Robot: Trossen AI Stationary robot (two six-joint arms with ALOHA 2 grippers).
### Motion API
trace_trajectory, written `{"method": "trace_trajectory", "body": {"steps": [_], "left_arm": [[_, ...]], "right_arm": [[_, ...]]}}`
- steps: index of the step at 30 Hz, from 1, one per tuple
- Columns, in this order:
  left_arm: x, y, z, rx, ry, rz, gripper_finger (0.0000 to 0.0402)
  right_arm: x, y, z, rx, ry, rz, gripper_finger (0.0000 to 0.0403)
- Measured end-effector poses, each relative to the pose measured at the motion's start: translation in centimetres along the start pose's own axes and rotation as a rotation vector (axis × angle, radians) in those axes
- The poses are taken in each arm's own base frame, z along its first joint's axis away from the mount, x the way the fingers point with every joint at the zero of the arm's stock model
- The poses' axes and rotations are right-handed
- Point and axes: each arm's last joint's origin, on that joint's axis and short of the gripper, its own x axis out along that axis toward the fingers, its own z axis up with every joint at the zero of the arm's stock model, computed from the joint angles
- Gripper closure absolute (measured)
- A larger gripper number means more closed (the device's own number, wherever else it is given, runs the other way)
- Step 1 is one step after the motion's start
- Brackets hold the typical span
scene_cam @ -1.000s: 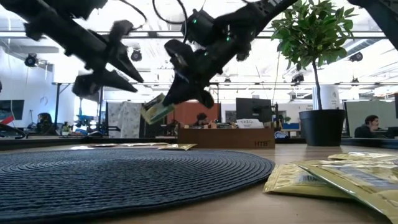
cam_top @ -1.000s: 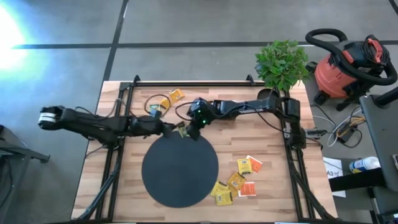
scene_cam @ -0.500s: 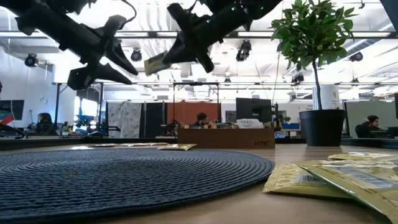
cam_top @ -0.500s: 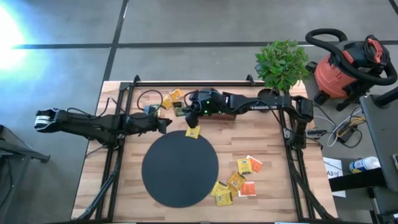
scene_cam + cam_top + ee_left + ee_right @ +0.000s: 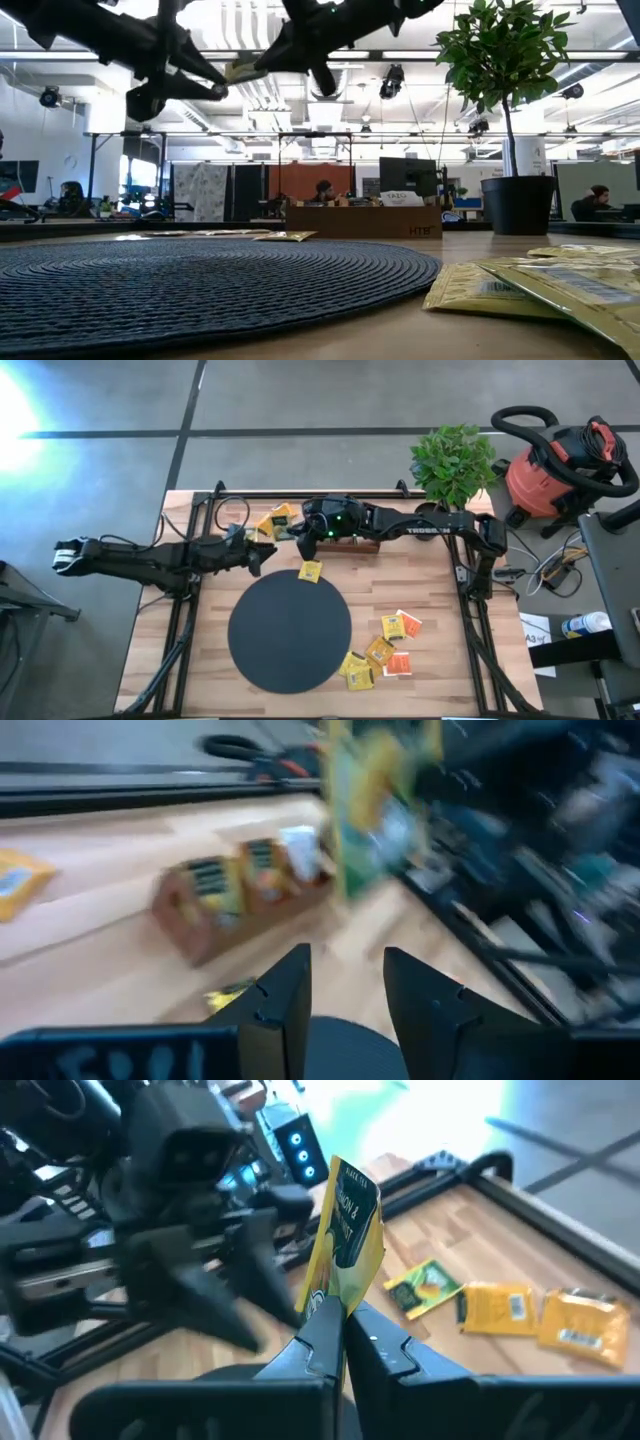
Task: Pick & Place Tea
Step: Put the yellow tea bag into the left section of the wooden organizer
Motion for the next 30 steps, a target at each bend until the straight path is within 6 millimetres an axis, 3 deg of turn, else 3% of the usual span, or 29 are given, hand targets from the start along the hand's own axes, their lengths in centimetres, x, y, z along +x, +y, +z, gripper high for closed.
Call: {"method": "trace_trajectory", "body": {"steps": [6, 11, 17, 25, 30], "left_arm": [[-1.1, -0.3, 0.5, 0.126, 0.003, -0.091, 0.028], [-2.0, -1.1, 1.3, 0.149, -0.006, -0.271, 0.028], [-2.2, -0.9, 1.5, 0.224, -0.061, -0.225, 0.028], [-2.4, -1.2, 2.6, 0.035, -0.213, -0.16, 0.028], [-1.8, -1.2, 2.4, 0.076, -0.206, -0.148, 0.028]], "right_arm": [[-1.3, 0.0, 1.0, -0.073, -0.02, -0.007, 0.0394], [-2.5, 1.0, 1.8, -0.203, -0.021, 0.136, 0.0394], [-3.5, 1.4, 2.4, -0.254, -0.027, 0.206, 0.0394], [-3.5, 0.3, 2.8, -0.245, -0.029, 0.179, 0.0394], [-3.5, 0.0, 2.9, -0.243, -0.03, 0.173, 0.0394]]}}
